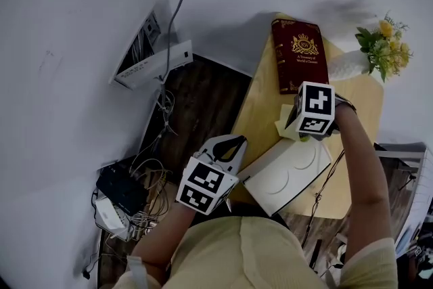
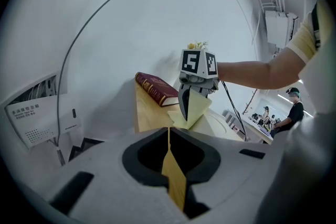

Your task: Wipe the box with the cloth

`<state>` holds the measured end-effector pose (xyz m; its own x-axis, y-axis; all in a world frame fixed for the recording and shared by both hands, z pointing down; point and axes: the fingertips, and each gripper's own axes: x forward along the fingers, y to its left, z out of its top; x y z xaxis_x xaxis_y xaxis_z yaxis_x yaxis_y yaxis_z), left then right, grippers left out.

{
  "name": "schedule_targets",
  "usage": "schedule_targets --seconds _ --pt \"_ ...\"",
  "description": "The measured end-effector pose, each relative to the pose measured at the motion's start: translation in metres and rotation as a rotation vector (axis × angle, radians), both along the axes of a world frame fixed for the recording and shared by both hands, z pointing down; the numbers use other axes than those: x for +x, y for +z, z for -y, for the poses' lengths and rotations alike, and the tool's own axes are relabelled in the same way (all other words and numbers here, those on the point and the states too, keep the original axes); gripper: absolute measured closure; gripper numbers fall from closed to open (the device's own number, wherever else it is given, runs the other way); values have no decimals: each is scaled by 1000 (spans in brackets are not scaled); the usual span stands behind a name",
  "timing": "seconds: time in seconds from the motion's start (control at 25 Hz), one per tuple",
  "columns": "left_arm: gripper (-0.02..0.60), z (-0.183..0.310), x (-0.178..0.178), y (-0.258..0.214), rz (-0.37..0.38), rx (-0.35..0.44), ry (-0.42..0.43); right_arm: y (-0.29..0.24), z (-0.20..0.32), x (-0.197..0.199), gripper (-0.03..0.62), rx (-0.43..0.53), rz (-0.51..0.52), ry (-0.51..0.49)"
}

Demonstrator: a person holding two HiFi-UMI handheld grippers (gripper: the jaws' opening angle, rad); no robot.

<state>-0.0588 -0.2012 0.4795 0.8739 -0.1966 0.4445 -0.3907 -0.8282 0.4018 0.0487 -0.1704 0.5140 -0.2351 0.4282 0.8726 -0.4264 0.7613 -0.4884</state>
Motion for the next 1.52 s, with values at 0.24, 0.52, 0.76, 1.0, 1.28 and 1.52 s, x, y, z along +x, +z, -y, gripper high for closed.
schedule_targets --seconds 0.24,0.52,0.76,1.0,1.28,1.52 --pt "555 1 -19 0 28 35 -44 5 -9 -19 563 -76 25 -68" --pt "555 0 -38 3 33 20 -101 7 -21 -53 563 -91 111 -104" --pt "555 -1 -46 1 33 29 -106 4 -31 -80 563 -103 155 -150" --pt "555 -6 -54 0 43 33 -99 -2 -42 -112 563 -96 219 -177" --pt "555 -6 -63 -5 42 49 -93 -4 -51 -141 563 -82 267 -160" --pt "555 -11 -72 -5 43 55 -81 -9 -59 -164 563 -66 295 -179"
